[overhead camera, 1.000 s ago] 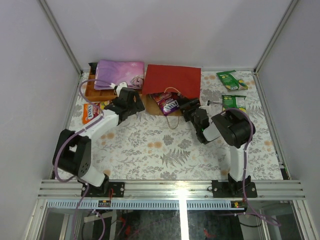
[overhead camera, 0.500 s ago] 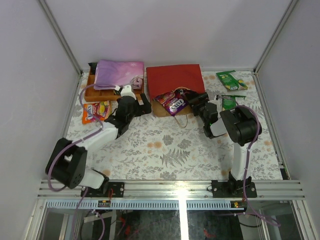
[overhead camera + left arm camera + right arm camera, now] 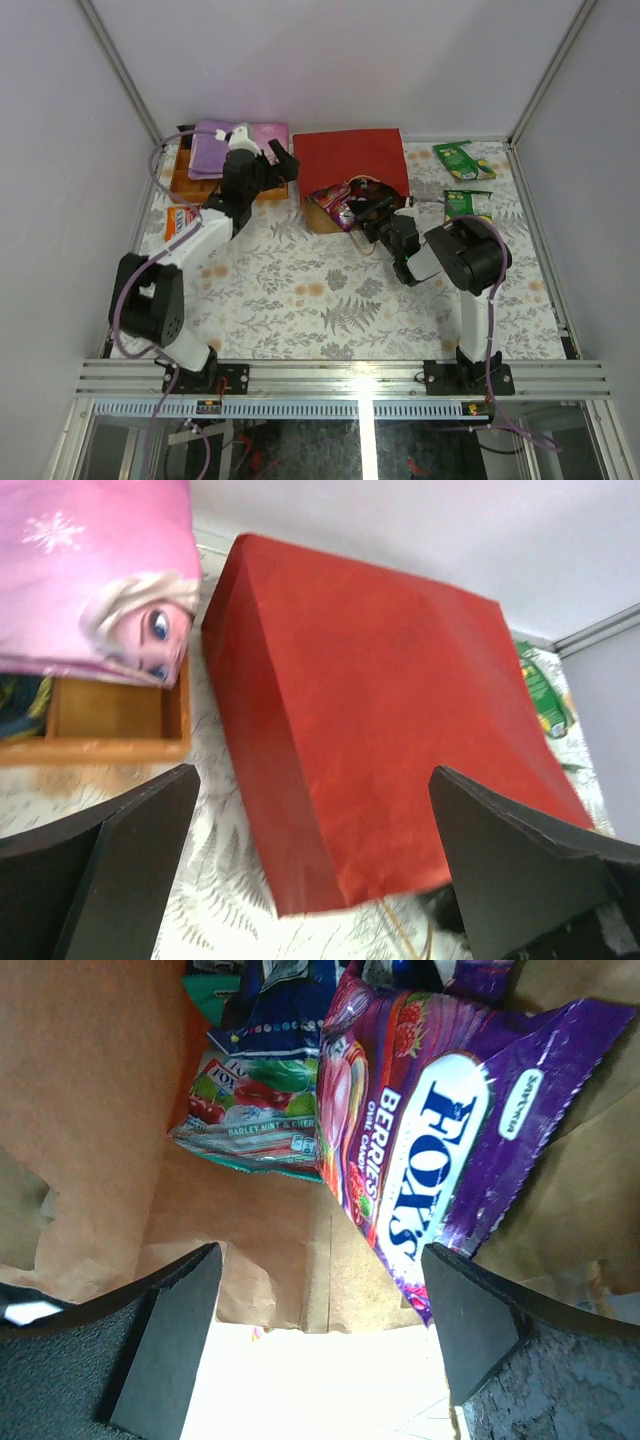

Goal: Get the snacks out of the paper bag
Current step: Adjust the paper bag at the center of the board.

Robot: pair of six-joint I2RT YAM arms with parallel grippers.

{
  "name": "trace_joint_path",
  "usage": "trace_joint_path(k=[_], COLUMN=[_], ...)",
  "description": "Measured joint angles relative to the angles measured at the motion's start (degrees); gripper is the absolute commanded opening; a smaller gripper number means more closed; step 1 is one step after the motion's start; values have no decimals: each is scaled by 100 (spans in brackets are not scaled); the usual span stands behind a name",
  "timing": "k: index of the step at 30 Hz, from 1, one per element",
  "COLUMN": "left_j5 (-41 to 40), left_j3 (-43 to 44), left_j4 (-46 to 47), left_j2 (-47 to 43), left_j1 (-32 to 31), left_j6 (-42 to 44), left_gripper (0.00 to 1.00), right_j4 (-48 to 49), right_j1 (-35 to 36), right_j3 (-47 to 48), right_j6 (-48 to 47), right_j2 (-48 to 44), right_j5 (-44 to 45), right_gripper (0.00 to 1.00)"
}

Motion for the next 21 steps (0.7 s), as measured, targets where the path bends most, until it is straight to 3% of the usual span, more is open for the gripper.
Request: trace_joint_path(k=[9,16,21], left_j5=[1373,1460,1453], left_j3=[1873,2079,2079], left_j4=[-669,-1300,-1355], left_j2=[1915,2264,2262], left_j1=[455,308,197], left_j6=[-494,-627,-708], left_gripper=[100,96,79], right_j4=[-4,-136,-236], right_j1=[162,179,212], right_j3=[52,-61,-81], right_j6=[-7,-9,4], right_j2=[0,-2,-2], right_j5=[249,525,719], right_gripper=[89,90,89])
